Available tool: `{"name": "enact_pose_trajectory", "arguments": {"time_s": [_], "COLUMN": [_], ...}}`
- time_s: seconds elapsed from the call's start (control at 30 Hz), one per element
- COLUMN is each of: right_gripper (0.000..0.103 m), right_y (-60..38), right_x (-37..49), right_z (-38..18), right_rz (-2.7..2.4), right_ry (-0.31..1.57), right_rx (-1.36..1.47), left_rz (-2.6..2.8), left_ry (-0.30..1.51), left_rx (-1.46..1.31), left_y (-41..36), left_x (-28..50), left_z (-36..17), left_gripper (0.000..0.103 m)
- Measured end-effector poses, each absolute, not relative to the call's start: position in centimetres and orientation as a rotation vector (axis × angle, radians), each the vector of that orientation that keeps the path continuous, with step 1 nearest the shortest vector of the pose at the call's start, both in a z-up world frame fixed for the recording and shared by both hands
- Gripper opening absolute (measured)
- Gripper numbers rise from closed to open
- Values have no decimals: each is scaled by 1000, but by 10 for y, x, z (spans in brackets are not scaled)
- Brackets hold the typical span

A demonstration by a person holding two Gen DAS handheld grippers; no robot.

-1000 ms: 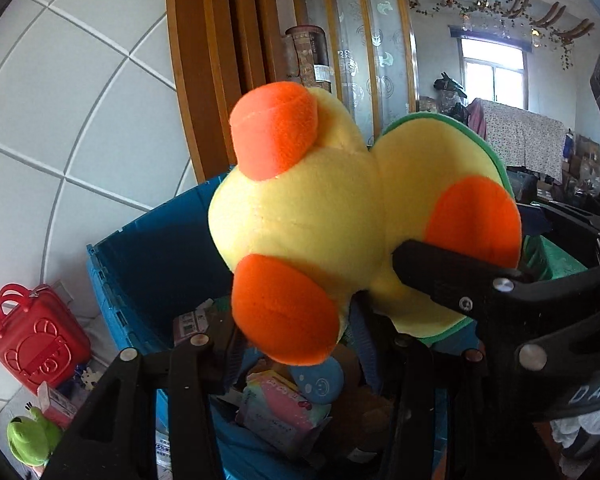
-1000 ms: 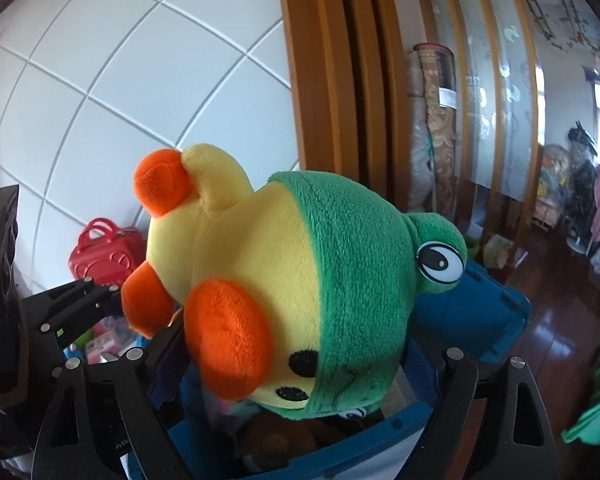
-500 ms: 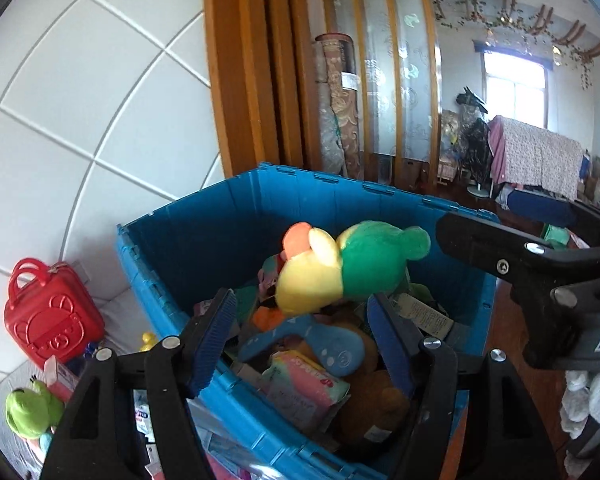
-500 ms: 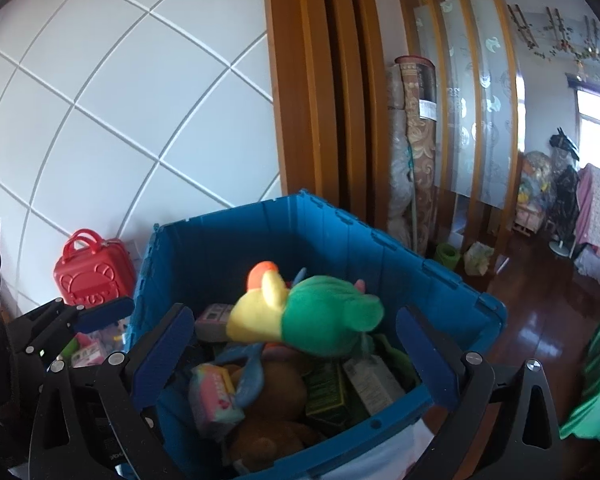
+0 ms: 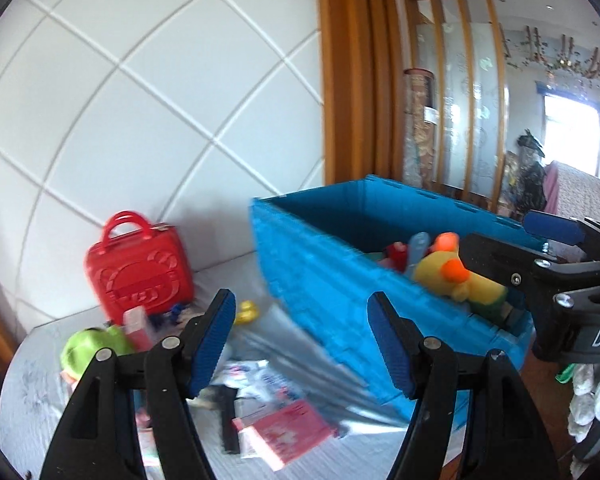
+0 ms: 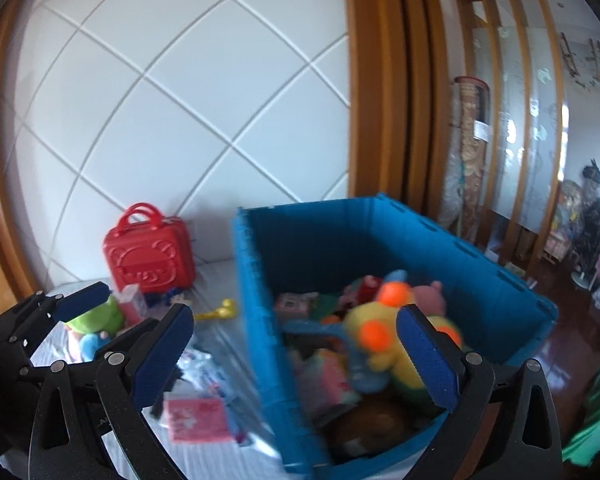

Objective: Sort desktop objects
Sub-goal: 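Move both tools back from the crate to the table, then move the left tool to the pink Kotex pack while the right tool approaches the black roll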

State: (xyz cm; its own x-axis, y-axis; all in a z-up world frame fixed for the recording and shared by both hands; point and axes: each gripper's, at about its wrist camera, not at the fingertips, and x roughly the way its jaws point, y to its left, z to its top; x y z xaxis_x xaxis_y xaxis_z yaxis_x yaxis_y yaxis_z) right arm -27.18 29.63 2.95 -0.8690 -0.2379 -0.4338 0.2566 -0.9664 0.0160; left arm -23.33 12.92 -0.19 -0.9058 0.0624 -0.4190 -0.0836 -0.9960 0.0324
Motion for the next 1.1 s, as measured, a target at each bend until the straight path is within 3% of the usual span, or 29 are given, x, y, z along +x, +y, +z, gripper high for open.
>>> {"name": "enact_pose_trajectory", "arguments": {"time_s": [0.3, 0.53, 1.1], "right_gripper": [103, 103, 103], "right_y": [123, 39, 10], "right_x": [-220, -208, -302], "right_z": [-5, -50, -172], "right_rz": [-2666, -2558, -2320], "right_ry": [76, 120, 191], "right_rx": [716, 890, 1214], "left_rz": [3153, 3178, 3069], "left_ry": [-1, -119, -291], "left_rx": [-825, -1074, -1534], "left_y": [-65, -158, -175], "left_x": [-156, -135, -208], "left_z": [-49, -100, -204], "left_gripper": [68, 68, 68]}}
